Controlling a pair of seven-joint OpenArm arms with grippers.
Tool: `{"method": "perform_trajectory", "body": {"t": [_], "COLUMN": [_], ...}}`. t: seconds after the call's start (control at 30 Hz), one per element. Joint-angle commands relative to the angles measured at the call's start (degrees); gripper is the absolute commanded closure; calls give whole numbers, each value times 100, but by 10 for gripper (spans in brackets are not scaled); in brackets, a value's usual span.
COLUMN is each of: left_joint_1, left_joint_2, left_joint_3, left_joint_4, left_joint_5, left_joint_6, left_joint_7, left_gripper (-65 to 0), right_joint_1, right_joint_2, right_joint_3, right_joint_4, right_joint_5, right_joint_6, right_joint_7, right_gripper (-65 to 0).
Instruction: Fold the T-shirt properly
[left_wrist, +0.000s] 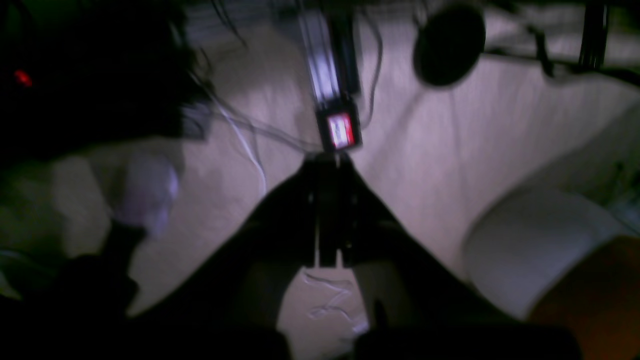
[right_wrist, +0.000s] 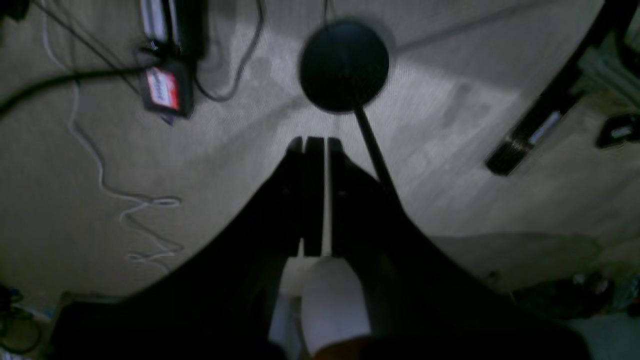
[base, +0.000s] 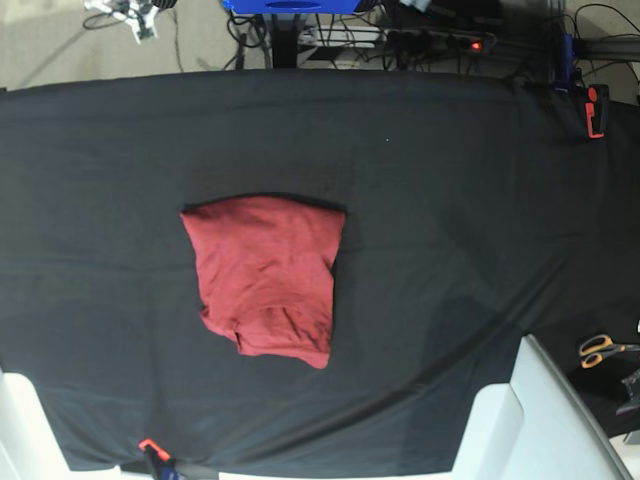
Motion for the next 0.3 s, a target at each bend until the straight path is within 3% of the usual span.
{"method": "perform_trajectory", "body": {"t": [0.0,0.27], "left_joint_1": [83,-84], "left_joint_2": [104,174], "left_joint_3": [13,-40], "left_joint_4": [6,15], "left_joint_5": [26,17], "left_joint_6": [-87,-87], "left_joint_7": [-92,-83], "left_gripper": [0,0], "right_joint_1": [-40,-40], "right_joint_2": [230,318], "right_joint_3": [20,20], "right_joint_4": [-14,-5], "right_joint_5": [-6,-6], "right_joint_6": [-67,-67], "right_joint_7": [-11,16], "right_gripper": [-21,-21]}}
